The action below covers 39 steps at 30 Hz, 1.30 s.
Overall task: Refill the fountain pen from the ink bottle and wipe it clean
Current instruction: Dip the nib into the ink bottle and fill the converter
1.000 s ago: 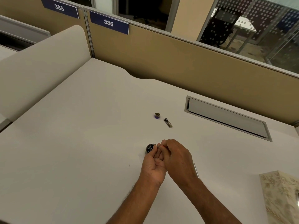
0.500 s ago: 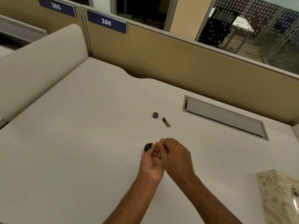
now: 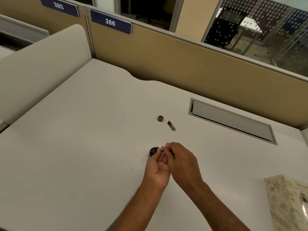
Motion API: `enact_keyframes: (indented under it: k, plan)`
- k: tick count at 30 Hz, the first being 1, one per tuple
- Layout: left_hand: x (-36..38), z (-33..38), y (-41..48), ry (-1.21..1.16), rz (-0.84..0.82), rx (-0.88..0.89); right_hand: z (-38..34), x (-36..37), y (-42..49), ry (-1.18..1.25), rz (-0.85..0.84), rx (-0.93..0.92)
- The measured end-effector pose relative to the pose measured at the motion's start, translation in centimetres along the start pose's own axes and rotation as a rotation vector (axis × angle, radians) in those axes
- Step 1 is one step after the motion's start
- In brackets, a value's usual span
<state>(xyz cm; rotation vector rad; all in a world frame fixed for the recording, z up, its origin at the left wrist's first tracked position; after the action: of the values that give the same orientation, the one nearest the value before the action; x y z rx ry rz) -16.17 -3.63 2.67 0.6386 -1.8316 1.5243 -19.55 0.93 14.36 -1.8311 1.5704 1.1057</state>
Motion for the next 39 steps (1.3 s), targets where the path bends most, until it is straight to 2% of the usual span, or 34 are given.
enact_keyframes:
  k: [11, 21, 28, 32, 36, 39]
  plan:
    - [0.1, -0.3, -0.2, 0.053, 0.004, -0.014, -0.6, -0.2, 0.1, -0.020, -0.009, 0.002]
    - [-0.1, -0.2, -0.1, 0.064, 0.003, -0.001, -0.3, -0.4, 0.5, -0.075, 0.058, 0.027]
    - [-0.1, -0.2, -0.1, 0.056, 0.012, -0.001, -0.8, -0.2, 0.1, -0.077, 0.025, -0.029]
    - [0.0, -0.3, 0.0, 0.063, 0.003, -0.004, -0.2, 0.2, 0.4, -0.067, 0.020, 0.010]
    - [0.1, -0.3, 0.0, 0.068, -0.013, -0.006, -0.5, -0.8, 0.4, -0.103, 0.111, 0.005]
    - [0.2, -0.2, -0.1, 0.064, -0.014, -0.005, -0.1, -0.5, 0.2, -0.068, 0.065, 0.017]
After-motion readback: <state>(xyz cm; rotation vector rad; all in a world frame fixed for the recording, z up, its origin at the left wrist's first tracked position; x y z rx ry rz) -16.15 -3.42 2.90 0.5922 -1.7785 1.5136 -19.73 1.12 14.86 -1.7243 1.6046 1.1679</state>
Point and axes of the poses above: each hand's wrist, its own y-axis towards the middle knuckle, its own x-axis out of the palm, z = x × y, the point moved 10 cm from there along y, towards the middle knuckle, and after that the axes turned 4 degrees about y, right-handed, at the moved point
